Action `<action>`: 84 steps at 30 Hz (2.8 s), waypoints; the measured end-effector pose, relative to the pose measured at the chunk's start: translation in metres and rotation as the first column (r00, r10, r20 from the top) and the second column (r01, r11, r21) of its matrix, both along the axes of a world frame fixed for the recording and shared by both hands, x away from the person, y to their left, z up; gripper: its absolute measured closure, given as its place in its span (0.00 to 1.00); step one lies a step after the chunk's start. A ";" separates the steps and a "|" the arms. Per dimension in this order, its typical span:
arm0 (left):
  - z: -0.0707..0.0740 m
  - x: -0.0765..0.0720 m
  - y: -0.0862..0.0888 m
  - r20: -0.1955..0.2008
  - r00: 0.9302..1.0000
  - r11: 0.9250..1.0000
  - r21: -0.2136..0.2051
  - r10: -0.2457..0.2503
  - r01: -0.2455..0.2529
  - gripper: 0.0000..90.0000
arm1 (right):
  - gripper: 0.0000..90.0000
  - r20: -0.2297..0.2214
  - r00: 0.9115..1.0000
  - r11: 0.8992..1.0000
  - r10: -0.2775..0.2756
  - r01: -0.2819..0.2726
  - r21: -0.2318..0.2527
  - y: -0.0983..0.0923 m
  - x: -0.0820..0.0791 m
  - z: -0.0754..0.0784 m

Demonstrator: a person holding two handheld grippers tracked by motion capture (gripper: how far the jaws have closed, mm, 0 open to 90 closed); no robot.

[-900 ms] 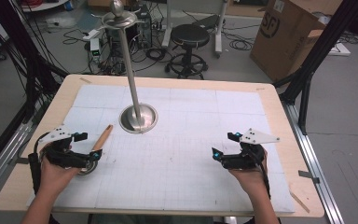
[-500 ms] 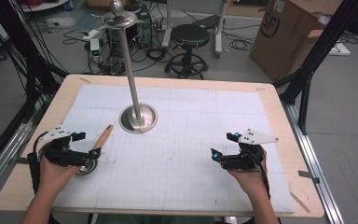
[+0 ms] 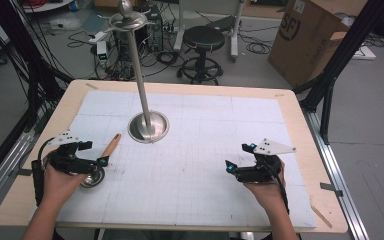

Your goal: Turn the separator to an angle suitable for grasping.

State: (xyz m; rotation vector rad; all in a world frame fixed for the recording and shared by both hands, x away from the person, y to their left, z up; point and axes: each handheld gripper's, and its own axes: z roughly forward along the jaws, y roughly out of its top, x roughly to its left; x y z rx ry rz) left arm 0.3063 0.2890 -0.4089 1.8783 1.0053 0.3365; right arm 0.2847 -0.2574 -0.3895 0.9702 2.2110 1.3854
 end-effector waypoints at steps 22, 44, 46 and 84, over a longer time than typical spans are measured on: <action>-0.011 0.013 -0.007 -0.115 0.992 0.982 0.186 0.054 -0.031 0.40 | 0.15 -0.026 1.000 0.999 0.002 -0.003 -0.041 0.002 0.000 -0.008; -0.022 0.025 -0.013 -0.228 0.969 0.964 0.266 0.093 -0.030 0.60 | 0.16 -0.044 0.999 0.998 0.007 -0.010 -0.069 0.006 0.002 -0.013; -0.021 0.025 -0.014 -0.238 0.966 0.960 0.279 0.098 -0.028 0.61 | 0.16 -0.040 0.999 0.998 0.008 -0.011 -0.069 0.006 0.002 -0.013; -0.012 0.030 -0.021 -0.292 0.953 0.932 0.362 0.084 0.029 0.77 | 0.16 -0.063 0.998 0.995 0.007 -0.013 -0.101 0.010 0.003 -0.018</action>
